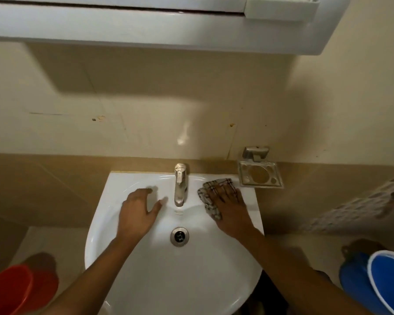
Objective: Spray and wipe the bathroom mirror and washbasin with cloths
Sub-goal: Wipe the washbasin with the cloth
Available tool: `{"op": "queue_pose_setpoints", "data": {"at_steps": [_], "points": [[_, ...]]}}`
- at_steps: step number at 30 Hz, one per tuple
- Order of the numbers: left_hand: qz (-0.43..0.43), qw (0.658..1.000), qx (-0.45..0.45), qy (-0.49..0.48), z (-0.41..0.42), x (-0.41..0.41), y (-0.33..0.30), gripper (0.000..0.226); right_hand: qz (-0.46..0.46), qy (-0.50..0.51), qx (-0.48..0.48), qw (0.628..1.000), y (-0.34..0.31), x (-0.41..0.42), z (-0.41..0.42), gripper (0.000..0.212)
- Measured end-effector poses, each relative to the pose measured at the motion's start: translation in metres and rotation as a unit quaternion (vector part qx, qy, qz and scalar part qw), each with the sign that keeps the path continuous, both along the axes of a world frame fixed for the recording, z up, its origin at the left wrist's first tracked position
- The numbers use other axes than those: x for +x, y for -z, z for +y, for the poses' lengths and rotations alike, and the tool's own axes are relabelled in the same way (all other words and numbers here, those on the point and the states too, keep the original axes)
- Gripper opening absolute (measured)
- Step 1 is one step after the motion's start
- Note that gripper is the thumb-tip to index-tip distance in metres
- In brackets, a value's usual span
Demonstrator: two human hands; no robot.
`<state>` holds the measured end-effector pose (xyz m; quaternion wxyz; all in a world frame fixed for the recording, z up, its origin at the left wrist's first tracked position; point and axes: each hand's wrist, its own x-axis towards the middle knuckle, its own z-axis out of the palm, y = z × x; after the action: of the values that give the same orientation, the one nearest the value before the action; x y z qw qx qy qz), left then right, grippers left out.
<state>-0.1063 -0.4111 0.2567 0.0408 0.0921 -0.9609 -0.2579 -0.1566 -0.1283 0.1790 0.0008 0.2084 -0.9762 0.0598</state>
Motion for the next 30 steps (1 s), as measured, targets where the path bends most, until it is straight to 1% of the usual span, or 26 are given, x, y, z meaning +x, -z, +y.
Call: {"op": "queue_pose_setpoints", "data": {"at_steps": [3, 6, 7, 10, 11, 12, 15, 16, 19, 21, 23, 26, 27, 30], "points": [[0.005, 0.997, -0.083, -0.005, -0.036, 0.004, 0.008, 0.06, -0.005, 0.002, -0.029, 1.0, 0.001, -0.004, -0.037, 0.086], [-0.047, 0.988, -0.145, -0.006, -0.069, 0.008, 0.018, 0.063, 0.006, 0.004, -0.057, 0.998, 0.001, -0.003, -0.064, 0.087], [-0.068, 0.985, -0.158, -0.005, -0.075, 0.008, 0.021, 0.061, 0.003, -0.002, -0.059, 0.998, 0.001, 0.0, -0.063, 0.089], [-0.089, 0.977, -0.191, 0.017, -0.091, 0.012, 0.031, 0.061, 0.021, -0.079, -0.034, 0.996, 0.007, 0.005, -0.034, 0.097], [-0.096, 0.974, -0.202, 0.029, -0.097, 0.015, 0.034, 0.063, 0.029, -0.085, -0.032, 0.995, 0.009, 0.004, -0.026, 0.097], [-0.103, 0.971, -0.214, 0.043, -0.104, 0.019, 0.038, 0.065, 0.033, -0.063, -0.042, 0.997, 0.009, 0.004, -0.023, 0.097], [-0.116, 0.966, -0.218, 0.075, -0.117, 0.028, 0.047, 0.077, 0.034, 0.053, -0.091, 0.994, 0.008, 0.013, -0.05, 0.1], [-0.116, 0.966, -0.216, 0.082, -0.119, 0.029, 0.049, 0.082, 0.029, 0.069, -0.103, 0.992, 0.008, 0.02, -0.065, 0.103], [-0.111, 0.97, -0.194, 0.093, -0.123, 0.03, 0.052, 0.088, 0.028, 0.053, -0.124, 0.99, 0.013, 0.036, -0.083, 0.099], [-0.096, 0.975, -0.179, 0.094, -0.124, 0.031, 0.055, 0.087, 0.057, 0.033, -0.126, 0.99, 0.013, 0.038, -0.075, 0.087], [-0.089, 0.976, -0.174, 0.098, -0.126, 0.033, 0.06, 0.085, 0.082, 0.044, -0.142, 0.985, 0.013, 0.034, -0.073, 0.075], [-0.086, 0.976, -0.171, 0.105, -0.128, 0.035, 0.067, 0.079, 0.076, 0.111, -0.197, 0.971, 0.013, 0.038, -0.098, 0.076], [-0.082, 0.977, -0.166, 0.103, -0.128, 0.036, 0.069, 0.078, 0.074, 0.114, -0.211, 0.968, 0.016, 0.042, -0.107, 0.077], [-0.063, 0.981, -0.148, 0.105, -0.128, 0.038, 0.072, 0.076, 0.054, 0.061, -0.23, 0.97, 0.023, 0.054, -0.122, 0.078]]}}
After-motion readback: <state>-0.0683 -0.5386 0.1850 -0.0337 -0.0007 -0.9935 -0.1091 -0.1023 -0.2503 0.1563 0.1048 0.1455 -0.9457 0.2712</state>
